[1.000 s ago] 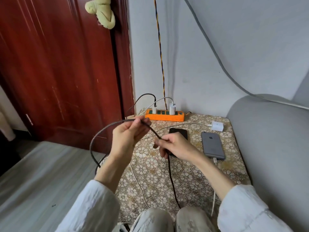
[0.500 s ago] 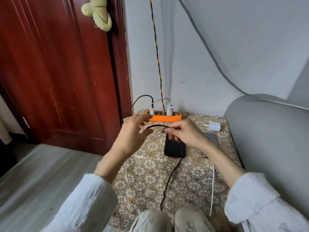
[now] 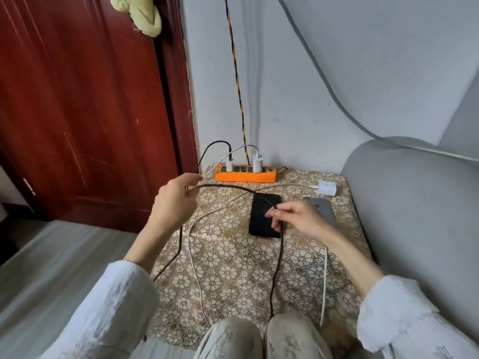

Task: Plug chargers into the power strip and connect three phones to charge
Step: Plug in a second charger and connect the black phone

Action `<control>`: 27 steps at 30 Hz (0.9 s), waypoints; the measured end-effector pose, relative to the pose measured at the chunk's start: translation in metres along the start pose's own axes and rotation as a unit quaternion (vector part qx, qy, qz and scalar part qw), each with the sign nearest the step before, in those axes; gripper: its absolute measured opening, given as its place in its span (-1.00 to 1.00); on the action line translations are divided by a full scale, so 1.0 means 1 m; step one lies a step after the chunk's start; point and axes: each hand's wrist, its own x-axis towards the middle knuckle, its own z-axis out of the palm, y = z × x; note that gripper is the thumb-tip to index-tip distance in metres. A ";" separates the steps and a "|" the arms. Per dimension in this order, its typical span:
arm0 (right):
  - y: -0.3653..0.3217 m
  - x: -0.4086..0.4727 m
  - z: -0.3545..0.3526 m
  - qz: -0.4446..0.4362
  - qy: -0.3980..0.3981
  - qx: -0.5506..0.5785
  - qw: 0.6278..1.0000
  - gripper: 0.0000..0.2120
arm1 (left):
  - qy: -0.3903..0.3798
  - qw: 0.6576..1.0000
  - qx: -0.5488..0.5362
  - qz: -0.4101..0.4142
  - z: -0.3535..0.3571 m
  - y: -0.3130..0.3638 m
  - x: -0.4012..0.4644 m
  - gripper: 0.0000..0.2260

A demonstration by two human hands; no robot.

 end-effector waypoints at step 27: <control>-0.034 0.013 0.011 -0.124 0.038 -0.115 0.985 -0.91 | -0.091 0.975 0.017 0.204 0.027 0.025 -0.007 -0.90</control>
